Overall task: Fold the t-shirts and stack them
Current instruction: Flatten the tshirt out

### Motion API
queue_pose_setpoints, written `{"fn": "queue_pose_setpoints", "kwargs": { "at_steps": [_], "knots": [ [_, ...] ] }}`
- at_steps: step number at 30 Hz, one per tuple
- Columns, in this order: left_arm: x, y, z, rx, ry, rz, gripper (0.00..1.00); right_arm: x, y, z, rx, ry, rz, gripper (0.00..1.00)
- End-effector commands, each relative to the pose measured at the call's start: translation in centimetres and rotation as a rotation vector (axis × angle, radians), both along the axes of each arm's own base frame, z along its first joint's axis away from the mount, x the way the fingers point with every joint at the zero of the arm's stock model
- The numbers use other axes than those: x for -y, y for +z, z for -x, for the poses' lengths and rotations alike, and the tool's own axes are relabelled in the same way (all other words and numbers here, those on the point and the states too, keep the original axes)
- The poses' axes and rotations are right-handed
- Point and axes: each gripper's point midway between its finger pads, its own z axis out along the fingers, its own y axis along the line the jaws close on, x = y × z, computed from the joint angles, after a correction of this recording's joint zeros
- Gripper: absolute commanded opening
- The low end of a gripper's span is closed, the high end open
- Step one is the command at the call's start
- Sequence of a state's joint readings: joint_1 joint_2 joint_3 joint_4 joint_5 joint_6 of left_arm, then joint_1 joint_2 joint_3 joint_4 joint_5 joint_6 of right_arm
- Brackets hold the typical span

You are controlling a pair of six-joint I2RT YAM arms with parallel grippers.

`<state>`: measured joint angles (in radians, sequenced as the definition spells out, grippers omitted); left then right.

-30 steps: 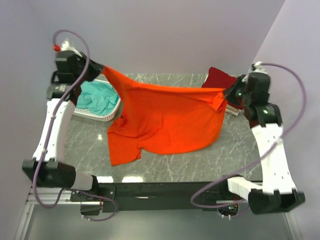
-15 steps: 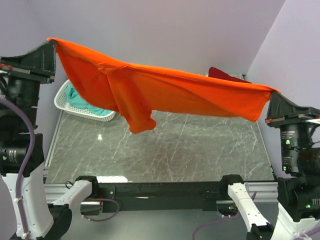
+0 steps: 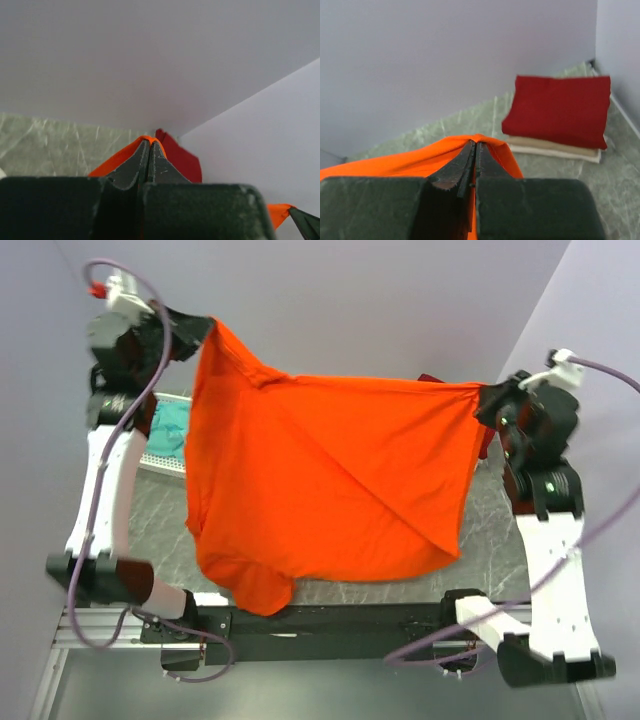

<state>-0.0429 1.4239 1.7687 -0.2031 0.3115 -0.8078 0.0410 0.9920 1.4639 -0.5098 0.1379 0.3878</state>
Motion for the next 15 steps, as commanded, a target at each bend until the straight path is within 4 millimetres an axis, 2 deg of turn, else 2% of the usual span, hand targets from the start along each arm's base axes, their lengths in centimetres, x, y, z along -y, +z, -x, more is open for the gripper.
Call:
{"fn": "queue_pose_setpoints", "kwargs": {
  "at_steps": [1, 3, 7, 8, 10, 11, 13, 14, 15],
  "knots": [
    [0.9, 4.6, 2.1, 0.122, -0.055, 0.007, 0.01, 0.6, 3.1, 0.0, 0.093, -0.026, 0.010, 0.00],
    [0.9, 5.2, 2.0, 0.131, -0.053, 0.014, 0.01, 0.5, 3.7, 0.1, 0.104, -0.020, 0.010, 0.00],
    [0.7, 7.5, 4.0, 0.206, -0.045, 0.006, 0.00, 0.4, 5.7, 1.5, 0.168, -0.005, 0.020, 0.00],
    [0.5, 8.3, 5.2, 0.233, -0.039, 0.004, 0.00, 0.4, 6.1, 1.9, 0.183, -0.005, 0.023, 0.00],
    [0.1, 9.2, 6.4, 0.268, -0.017, -0.006, 0.01, 0.4, 7.1, 3.2, 0.222, -0.003, 0.028, 0.00],
    [-0.1, 10.5, 8.2, 0.316, -0.011, -0.005, 0.01, 0.5, 8.0, 4.4, 0.256, -0.007, 0.030, 0.00],
    [-0.4, 11.7, 10.0, 0.368, 0.008, -0.017, 0.00, 0.6, 8.7, 5.7, 0.295, -0.012, 0.036, 0.00],
    [-0.7, 13.1, 12.2, 0.418, 0.018, -0.018, 0.00, 0.8, 9.7, 7.2, 0.336, -0.018, 0.040, 0.00],
    [-1.1, 13.7, 13.2, 0.441, 0.042, -0.017, 0.00, 0.9, 10.1, 7.9, 0.355, -0.022, 0.042, 0.00]
  ]
}}
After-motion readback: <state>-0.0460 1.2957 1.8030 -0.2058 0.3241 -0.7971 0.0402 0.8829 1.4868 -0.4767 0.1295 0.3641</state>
